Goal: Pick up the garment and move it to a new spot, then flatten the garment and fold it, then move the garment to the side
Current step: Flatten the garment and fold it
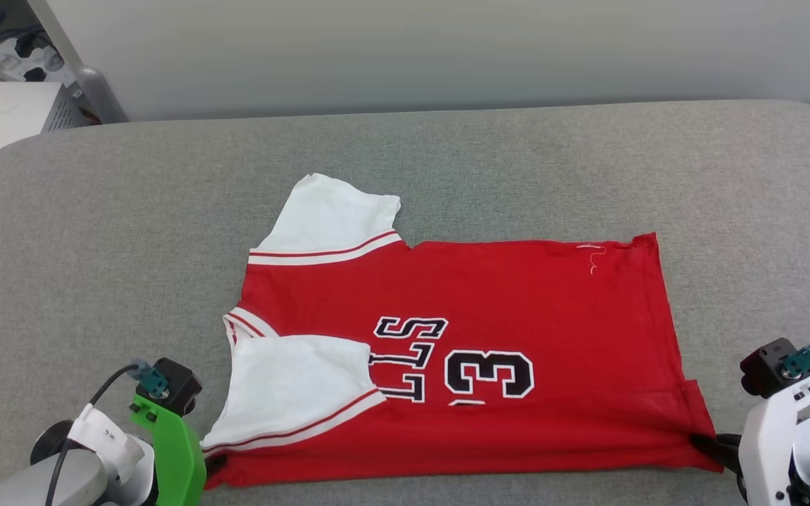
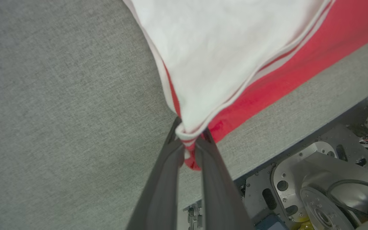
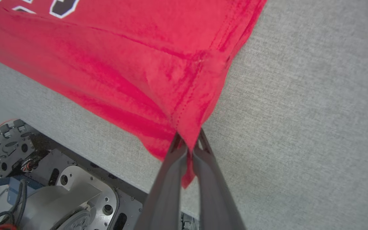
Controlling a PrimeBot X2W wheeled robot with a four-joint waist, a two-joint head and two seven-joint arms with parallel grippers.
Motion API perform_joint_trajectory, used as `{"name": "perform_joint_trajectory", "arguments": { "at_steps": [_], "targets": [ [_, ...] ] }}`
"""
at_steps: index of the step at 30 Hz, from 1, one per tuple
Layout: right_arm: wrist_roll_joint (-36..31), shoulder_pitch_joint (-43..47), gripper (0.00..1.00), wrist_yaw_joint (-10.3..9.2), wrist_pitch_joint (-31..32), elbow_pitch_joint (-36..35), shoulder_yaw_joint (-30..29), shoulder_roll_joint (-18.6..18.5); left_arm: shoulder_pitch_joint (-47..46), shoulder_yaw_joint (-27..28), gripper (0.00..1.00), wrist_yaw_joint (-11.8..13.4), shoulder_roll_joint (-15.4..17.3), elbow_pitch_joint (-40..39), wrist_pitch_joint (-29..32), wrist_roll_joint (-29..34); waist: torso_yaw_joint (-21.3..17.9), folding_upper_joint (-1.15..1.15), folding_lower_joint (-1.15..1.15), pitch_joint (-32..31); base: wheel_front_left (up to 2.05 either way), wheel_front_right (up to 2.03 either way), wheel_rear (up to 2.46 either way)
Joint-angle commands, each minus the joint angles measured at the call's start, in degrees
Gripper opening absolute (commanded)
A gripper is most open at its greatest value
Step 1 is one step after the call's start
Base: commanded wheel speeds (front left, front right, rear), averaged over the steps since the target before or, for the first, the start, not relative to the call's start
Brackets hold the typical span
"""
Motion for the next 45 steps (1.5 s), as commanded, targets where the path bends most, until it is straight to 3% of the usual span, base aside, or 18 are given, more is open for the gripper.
{"name": "perform_joint_trajectory", "arguments": {
  "at_steps": [1, 7, 8, 9, 18, 25, 31, 35, 37, 40, 45],
  "targets": [
    [-0.45, 0.93, 0.0, -0.05, 0.22, 0.82, -0.72, 0.47, 0.99, 0.04, 0.0, 0.45, -0.23, 1.0, -0.4, -0.18, 0.14, 0.0, 0.0, 0.48, 0.0, 0.0, 0.0],
    [-2.49, 2.28, 0.0, -0.05, -0.61, 3.5, -1.88, 3.8, 1.59, 0.03, 0.0, 0.33, -2.29, 4.42, -0.59, -1.24, 0.21, 0.0, 0.0, 1.03, 0.0, 0.0, 0.0],
    [-2.73, 2.5, 0.38, -0.05, -1.27, 3.97, -2.26, 4.47, 1.69, 0.13, 0.28, 0.59, -2.6, 5.13, -0.63, -1.49, 0.25, 0.0, 0.0, 0.9, 0.0, 0.0, 0.0],
    [-3.04, 2.67, 1.0, -0.05, -1.96, 4.19, -2.56, 4.89, 1.65, 0.22, 1.0, 0.79, -2.78, 5.53, -1.01, -1.33, 0.3, 0.0, 0.0, 0.71, 0.0, 0.0, 0.0],
    [-8.26, 4.64, 1.0, -0.05, -13.65, 1.83, -9.78, 8.38, -0.53, 1.58, 1.0, 1.87, -0.11, 3.67, -3.29, 1.06, 0.73, 0.0, 0.0, -1.79, 0.0, 0.0, 0.0],
    [-18.41, 5.07, 1.0, -0.05, -26.44, -0.48, -21.09, 16.47, -5.26, 4.75, 1.0, 3.43, 2.22, 1.43, -5.62, 3.3, -0.05, 0.0, 0.0, -1.69, 0.0, 0.0, 0.0],
    [-27.08, 4.25, 1.0, -0.05, -34.04, -4.98, -27.59, 23.58, -11.76, 8.27, 1.0, 3.38, -0.2, 4.41, -8.19, 4.62, -1.6, 0.0, 0.0, 0.58, 0.0, 0.0, 0.0],
    [-31.06, 3.27, 1.0, -0.05, -36.3, -7.85, -27.99, 26.62, -16.42, 9.94, 1.0, 2.0, -2.98, 8.92, -8.21, 4.48, -3.5, 0.0, 0.0, 3.6, 0.0, 0.0, 0.0],
    [-32.08, 2.62, 1.0, -0.05, -36.57, -8.83, -27.47, 27.52, -19.06, 10.27, 1.0, 0.48, -4.4, 11.27, -6.79, 4.13, -4.47, 0.0, 0.0, 5.44, 0.0, 0.0, 0.0],
    [-32.92, 1.63, 1.0, -0.05, -36.42, -10.07, -26.64, 27.95, -22.5, 10.58, 1.0, -3.35, -6.17, 13.83, 0.56, -0.4, -5.82, 0.0, 0.0, 8.31, 0.0, 0.0, 0.0],
    [-33.06, -0.76, 1.0, -0.05, -36.69, -11.12, -25.18, 28.06, -31.76, 10.09, 1.0, -4.76, -7.8, 18.79, 9.22, 0.43, -8.31, 0.0, 0.0, 13.15, 0.0, 0.0, 0.0]
  ]
}}
